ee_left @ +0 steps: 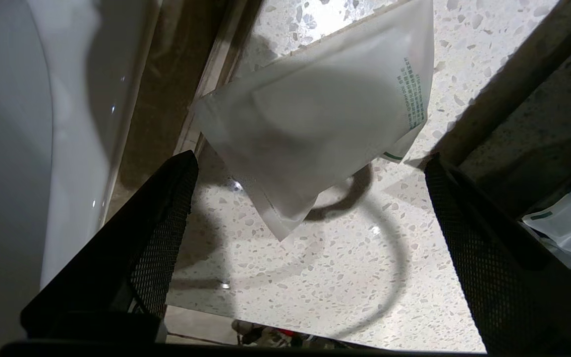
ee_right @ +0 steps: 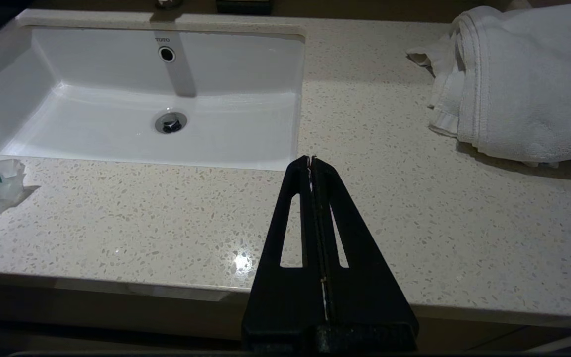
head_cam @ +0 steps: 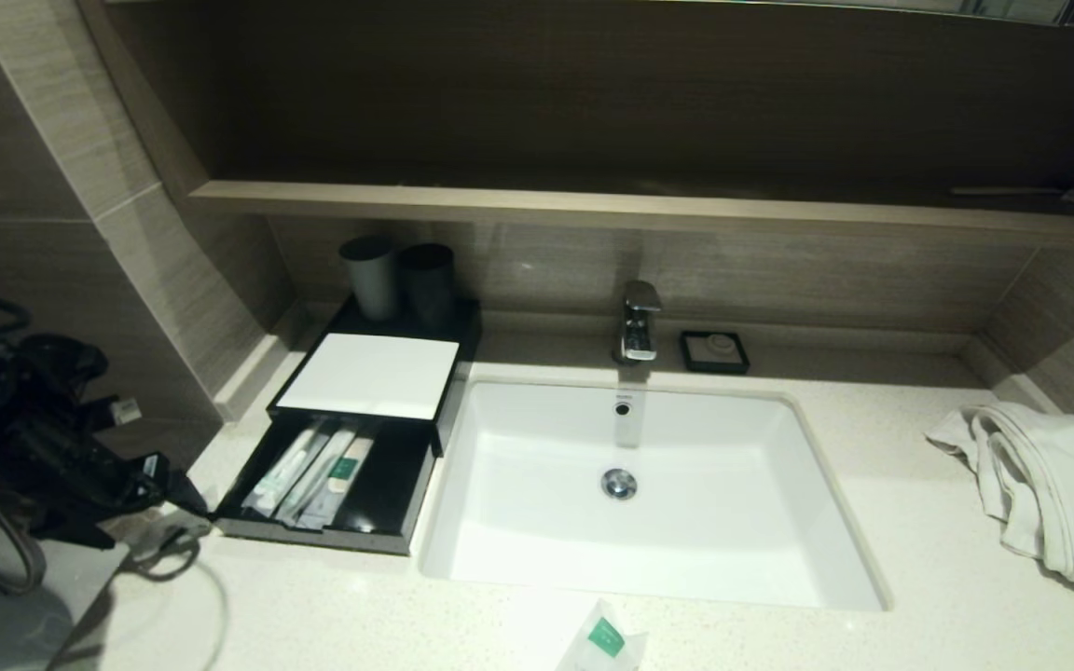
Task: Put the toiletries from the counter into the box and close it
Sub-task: Pick up the bathroom toiletry
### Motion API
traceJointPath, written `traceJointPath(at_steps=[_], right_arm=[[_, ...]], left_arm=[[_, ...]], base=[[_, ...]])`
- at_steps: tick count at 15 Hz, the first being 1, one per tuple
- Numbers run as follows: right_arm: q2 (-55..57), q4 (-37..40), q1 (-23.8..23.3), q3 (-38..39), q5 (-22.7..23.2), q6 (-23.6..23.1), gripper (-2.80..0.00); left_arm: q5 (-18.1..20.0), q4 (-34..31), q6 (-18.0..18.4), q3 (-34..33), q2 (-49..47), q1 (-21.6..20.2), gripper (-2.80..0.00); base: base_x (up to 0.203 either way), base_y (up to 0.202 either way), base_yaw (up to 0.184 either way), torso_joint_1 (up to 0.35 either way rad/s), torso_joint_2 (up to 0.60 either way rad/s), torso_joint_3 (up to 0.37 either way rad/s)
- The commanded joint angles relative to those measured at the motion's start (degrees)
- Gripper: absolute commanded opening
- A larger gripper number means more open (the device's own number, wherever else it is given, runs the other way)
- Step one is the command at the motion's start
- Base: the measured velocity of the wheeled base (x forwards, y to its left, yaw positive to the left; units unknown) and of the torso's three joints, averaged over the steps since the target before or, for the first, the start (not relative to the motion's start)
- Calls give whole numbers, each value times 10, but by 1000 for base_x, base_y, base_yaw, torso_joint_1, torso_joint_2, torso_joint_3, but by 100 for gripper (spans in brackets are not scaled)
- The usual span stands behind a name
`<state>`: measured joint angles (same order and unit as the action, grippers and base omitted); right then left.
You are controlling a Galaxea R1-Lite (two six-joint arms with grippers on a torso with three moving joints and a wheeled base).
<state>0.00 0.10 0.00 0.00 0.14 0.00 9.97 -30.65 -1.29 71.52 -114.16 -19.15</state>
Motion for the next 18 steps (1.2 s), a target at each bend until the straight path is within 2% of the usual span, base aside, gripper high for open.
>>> traceJointPath(at_steps=[1,18], right_arm=[[0,0,0,0,0,0,-280],[0,0,0,0,0,0,-280]], left_arm=[[0,-2,0,0,-4,1,0],[0,22,0,1,-17,1,0]], base=[[0,0,0,0,0,0],[0,0,0,0,0,0]])
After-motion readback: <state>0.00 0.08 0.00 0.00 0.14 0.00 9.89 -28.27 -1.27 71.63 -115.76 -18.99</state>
